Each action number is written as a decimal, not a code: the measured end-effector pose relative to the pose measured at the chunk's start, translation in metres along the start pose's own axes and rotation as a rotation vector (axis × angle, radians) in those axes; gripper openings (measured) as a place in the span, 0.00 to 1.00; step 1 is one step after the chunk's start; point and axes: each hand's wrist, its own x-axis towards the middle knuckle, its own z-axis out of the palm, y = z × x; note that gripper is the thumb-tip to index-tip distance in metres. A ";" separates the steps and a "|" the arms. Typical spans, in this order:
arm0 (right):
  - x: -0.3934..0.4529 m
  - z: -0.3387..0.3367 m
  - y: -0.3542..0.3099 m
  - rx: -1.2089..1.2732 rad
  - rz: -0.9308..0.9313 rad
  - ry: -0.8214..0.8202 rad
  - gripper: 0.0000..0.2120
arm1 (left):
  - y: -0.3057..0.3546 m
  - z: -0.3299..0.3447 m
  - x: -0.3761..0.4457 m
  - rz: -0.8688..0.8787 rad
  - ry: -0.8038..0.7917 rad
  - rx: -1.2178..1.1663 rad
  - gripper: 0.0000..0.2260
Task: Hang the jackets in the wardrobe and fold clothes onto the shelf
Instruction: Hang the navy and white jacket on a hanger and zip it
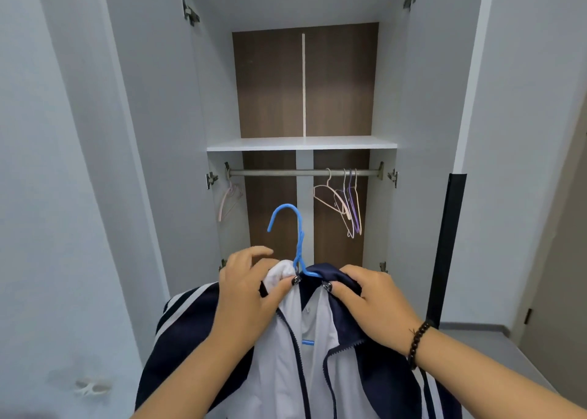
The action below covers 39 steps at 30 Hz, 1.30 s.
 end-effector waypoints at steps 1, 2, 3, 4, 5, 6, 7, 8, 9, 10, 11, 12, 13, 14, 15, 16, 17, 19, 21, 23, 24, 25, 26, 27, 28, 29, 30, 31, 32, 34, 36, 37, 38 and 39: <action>-0.001 0.006 -0.001 0.026 0.039 0.009 0.11 | -0.002 0.006 -0.005 -0.082 0.013 -0.017 0.09; -0.002 0.013 -0.002 0.046 0.070 0.018 0.12 | -0.004 0.010 -0.010 -0.167 0.015 -0.031 0.12; -0.003 0.020 -0.004 0.058 0.096 0.026 0.12 | -0.007 0.014 -0.016 -0.244 0.014 -0.050 0.18; -0.004 0.026 -0.006 0.066 0.118 0.035 0.12 | -0.008 0.017 -0.022 -0.320 0.018 -0.085 0.25; -0.005 0.032 -0.007 0.080 0.138 0.046 0.12 | -0.009 0.020 -0.027 -0.395 0.037 -0.140 0.31; -0.006 0.037 -0.009 0.102 0.158 0.056 0.12 | -0.009 0.022 -0.031 -0.468 0.068 -0.210 0.36; -0.007 0.041 -0.009 0.132 0.182 0.064 0.13 | -0.010 0.024 -0.034 -0.539 0.108 -0.274 0.38; -0.007 0.045 -0.009 0.164 0.209 0.071 0.13 | -0.010 0.027 -0.034 -0.611 0.152 -0.333 0.38; -0.006 0.047 -0.009 0.195 0.239 0.079 0.14 | -0.012 0.029 -0.034 -0.678 0.184 -0.381 0.36; -0.005 0.047 -0.007 0.223 0.269 0.090 0.16 | -0.013 0.033 -0.033 -0.727 0.186 -0.426 0.29; -0.003 0.048 -0.004 0.248 0.303 0.097 0.17 | -0.017 0.037 -0.031 -0.739 0.155 -0.459 0.20; 0.000 0.047 0.000 0.277 0.339 0.096 0.18 | -0.019 0.041 -0.030 -0.736 0.101 -0.486 0.11; 0.003 0.046 0.005 0.319 0.385 0.084 0.18 | -0.020 0.046 -0.029 -0.719 0.057 -0.500 0.08; 0.006 0.046 0.011 0.370 0.434 0.065 0.17 | -0.019 0.052 -0.027 -0.702 0.028 -0.509 0.09; 0.010 0.046 0.018 0.422 0.488 0.041 0.15 | -0.017 0.059 -0.024 -0.683 0.004 -0.514 0.09; 0.013 0.047 0.025 0.462 0.536 0.016 0.14 | -0.014 0.067 -0.021 -0.670 -0.019 -0.516 0.08; 0.017 0.049 0.032 0.486 0.578 -0.003 0.13 | -0.011 0.076 -0.018 -0.655 -0.047 -0.517 0.08; 0.023 0.054 0.048 0.502 0.647 -0.023 0.12 | -0.006 0.097 -0.009 -0.626 -0.099 -0.512 0.12; 0.031 0.058 0.065 0.511 0.717 -0.030 0.12 | -0.005 0.119 0.000 -0.590 -0.164 -0.504 0.16; 0.040 0.058 0.085 0.535 0.789 -0.026 0.12 | -0.006 0.142 0.009 -0.538 -0.244 -0.509 0.16; 0.045 0.056 0.096 0.557 0.818 -0.016 0.11 | -0.007 0.154 0.014 -0.513 -0.281 -0.510 0.16; 0.050 0.053 0.108 0.584 0.850 -0.004 0.10 | -0.008 0.166 0.019 -0.498 -0.315 -0.506 0.15; 0.055 0.050 0.119 0.612 0.886 0.010 0.11 | -0.008 0.179 0.025 -0.491 -0.346 -0.498 0.14; 0.061 0.045 0.130 0.636 0.923 0.020 0.10 | -0.006 0.193 0.032 -0.488 -0.373 -0.493 0.14; 0.066 0.041 0.141 0.655 0.956 0.028 0.09 | -0.004 0.207 0.039 -0.484 -0.395 -0.488 0.14; 0.072 0.037 0.151 0.668 0.985 0.029 0.09 | -0.002 0.221 0.046 -0.475 -0.412 -0.483 0.14; 0.078 0.033 0.162 0.682 1.007 0.031 0.08 | 0.001 0.235 0.054 -0.460 -0.425 -0.476 0.14; 0.084 0.030 0.172 0.697 1.026 0.033 0.08 | 0.004 0.249 0.062 -0.440 -0.437 -0.468 0.14; 0.090 0.027 0.181 0.710 1.041 0.038 0.08 | 0.007 0.262 0.070 -0.417 -0.451 -0.460 0.14; 0.104 0.021 0.198 0.730 1.062 0.058 0.07 | 0.012 0.286 0.084 -0.378 -0.485 -0.451 0.14; 0.116 0.017 0.213 0.735 1.082 0.103 0.05 | 0.013 0.308 0.097 -0.369 -0.528 -0.434 0.12; 0.121 0.017 0.220 0.723 1.083 0.129 0.04 | 0.013 0.318 0.102 -0.367 -0.546 -0.421 0.13; 0.125 0.016 0.226 0.700 1.079 0.152 0.04 | 0.012 0.326 0.108 -0.363 -0.567 -0.411 0.13; 0.130 0.017 0.233 0.673 1.069 0.170 0.03 | 0.010 0.333 0.113 -0.355 -0.593 -0.408 0.13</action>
